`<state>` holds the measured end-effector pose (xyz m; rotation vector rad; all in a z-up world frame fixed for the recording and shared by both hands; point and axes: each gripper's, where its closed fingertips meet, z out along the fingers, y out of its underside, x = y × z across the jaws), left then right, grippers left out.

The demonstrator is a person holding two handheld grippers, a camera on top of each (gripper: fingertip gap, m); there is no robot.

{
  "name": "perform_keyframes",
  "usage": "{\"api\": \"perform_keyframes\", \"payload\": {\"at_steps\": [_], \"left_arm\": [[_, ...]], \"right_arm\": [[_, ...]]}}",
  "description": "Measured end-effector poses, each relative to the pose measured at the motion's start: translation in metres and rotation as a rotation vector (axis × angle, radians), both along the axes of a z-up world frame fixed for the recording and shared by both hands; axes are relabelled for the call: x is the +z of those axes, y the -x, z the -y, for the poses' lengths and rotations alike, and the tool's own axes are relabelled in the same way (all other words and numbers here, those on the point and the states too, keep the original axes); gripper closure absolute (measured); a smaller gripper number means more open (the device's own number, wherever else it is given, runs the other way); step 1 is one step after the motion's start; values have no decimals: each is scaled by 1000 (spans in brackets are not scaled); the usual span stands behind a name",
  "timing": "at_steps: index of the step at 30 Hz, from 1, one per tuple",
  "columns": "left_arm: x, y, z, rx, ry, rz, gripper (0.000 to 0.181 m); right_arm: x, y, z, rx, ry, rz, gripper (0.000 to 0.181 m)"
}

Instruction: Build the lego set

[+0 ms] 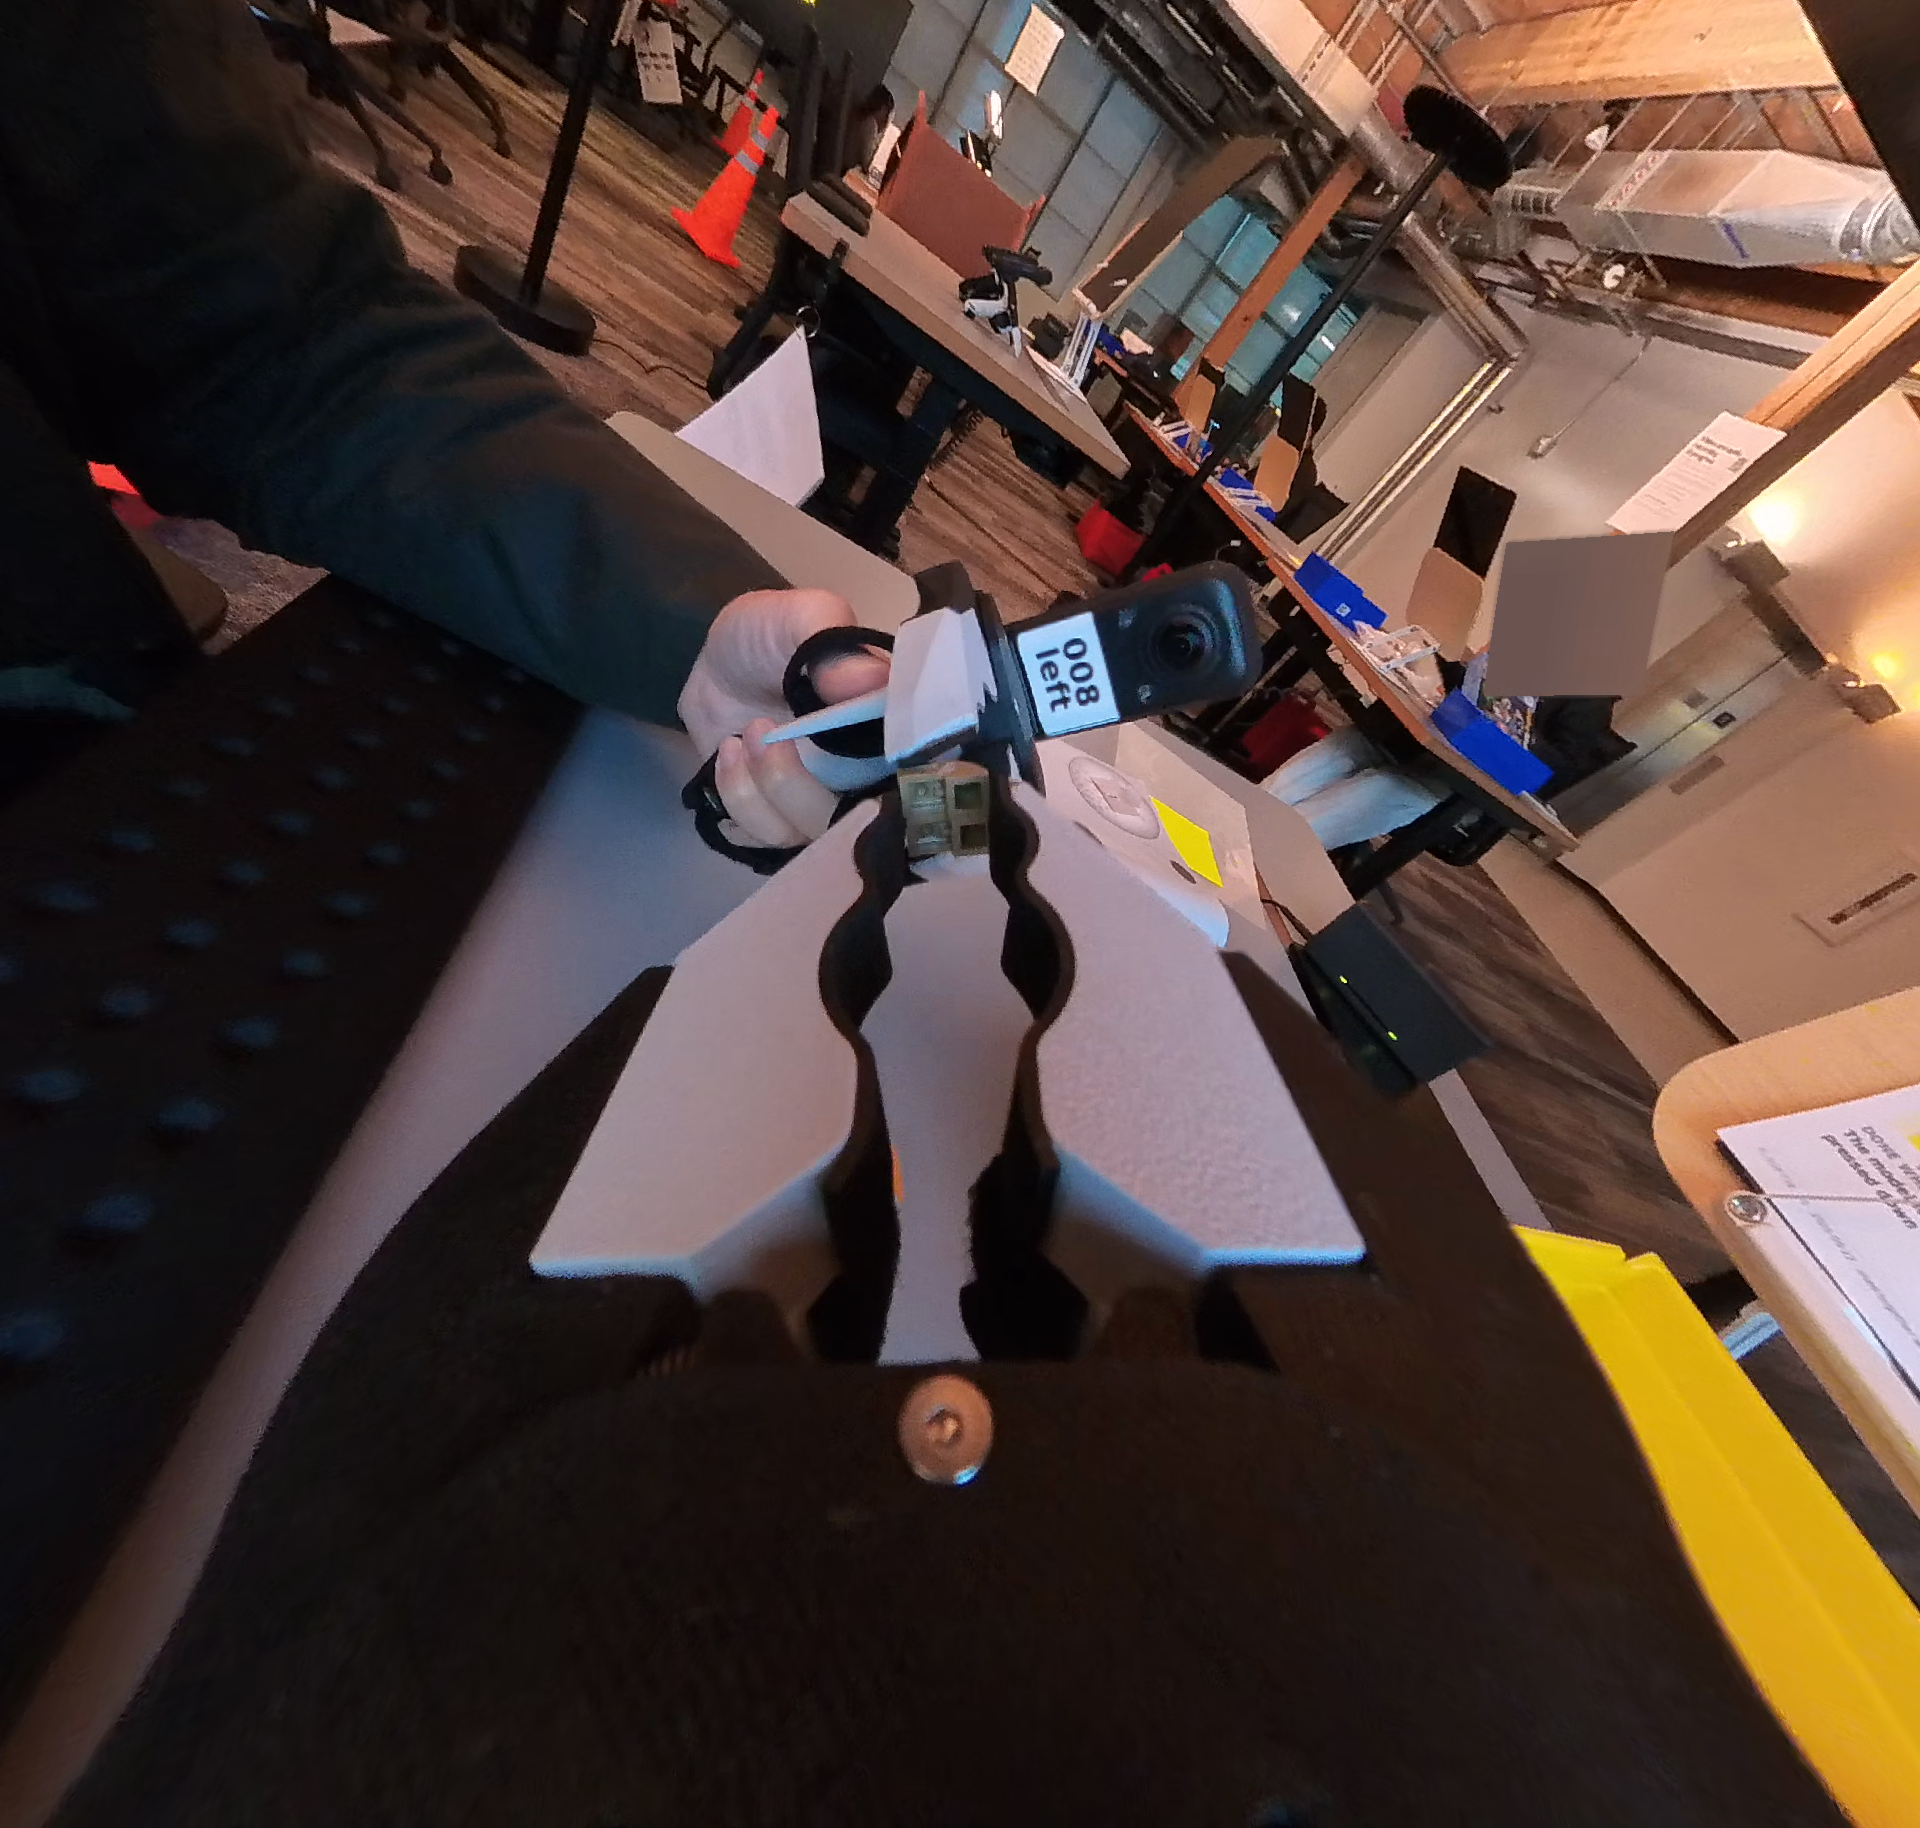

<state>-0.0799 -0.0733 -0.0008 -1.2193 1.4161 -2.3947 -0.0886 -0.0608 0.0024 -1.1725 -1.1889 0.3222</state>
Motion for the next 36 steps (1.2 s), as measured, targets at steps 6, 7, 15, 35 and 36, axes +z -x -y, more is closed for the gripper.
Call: {"api": "perform_keyframes", "payload": {"at_steps": [6, 7, 15, 35, 36], "left_arm": [[8, 6, 11, -72, 45, 40, 167], [10, 7, 12, -89, 68, 48, 167], [11, 8, 14, -115, 83, 47, 167], [-48, -8, -43, 171, -73, -248, 167], [-44, -8, -40, 161, -71, -223, 168]], "right_arm": [[8, 5, 11, 69, 22, -53, 167], [10, 6, 13, 82, 31, -68, 167], [13, 9, 17, 126, 74, -110, 167], [-25, -32, -12, -78, 46, 167, 167], [-20, -32, -10, -50, 68, 115, 167]]}}
